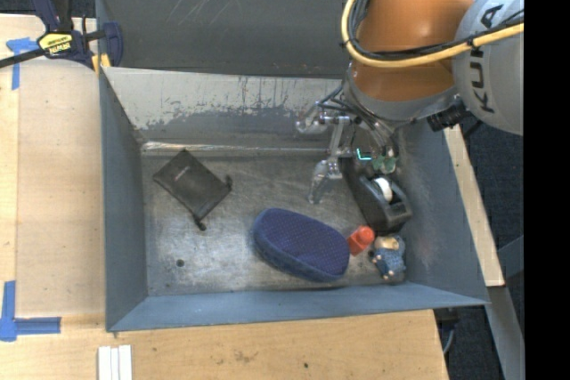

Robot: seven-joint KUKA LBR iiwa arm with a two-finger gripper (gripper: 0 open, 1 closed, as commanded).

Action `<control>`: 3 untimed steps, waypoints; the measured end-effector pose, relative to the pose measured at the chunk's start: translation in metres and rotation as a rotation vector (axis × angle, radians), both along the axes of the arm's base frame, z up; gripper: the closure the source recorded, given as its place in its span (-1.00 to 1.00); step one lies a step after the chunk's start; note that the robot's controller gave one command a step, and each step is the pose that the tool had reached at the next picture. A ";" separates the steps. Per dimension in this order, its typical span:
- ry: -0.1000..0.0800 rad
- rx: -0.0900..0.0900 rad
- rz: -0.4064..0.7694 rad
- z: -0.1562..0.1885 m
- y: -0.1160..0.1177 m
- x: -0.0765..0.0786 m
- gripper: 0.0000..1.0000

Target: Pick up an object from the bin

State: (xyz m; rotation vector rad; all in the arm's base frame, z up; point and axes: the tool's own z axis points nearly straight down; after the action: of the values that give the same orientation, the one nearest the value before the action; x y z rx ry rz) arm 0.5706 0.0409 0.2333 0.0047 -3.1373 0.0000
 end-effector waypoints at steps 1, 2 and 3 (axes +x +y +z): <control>-0.014 0.004 -0.381 -0.156 -0.011 -0.033 -1.00; -0.012 0.001 -0.226 -0.132 0.023 -0.033 -1.00; -0.006 -0.001 -0.417 -0.133 0.019 -0.037 -1.00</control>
Offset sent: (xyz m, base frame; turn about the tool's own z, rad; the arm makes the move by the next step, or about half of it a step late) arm -0.0381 -0.0106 -0.1633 0.3794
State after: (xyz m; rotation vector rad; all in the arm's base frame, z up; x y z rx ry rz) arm 0.5340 0.0598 0.1004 -0.6465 -3.0765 0.0001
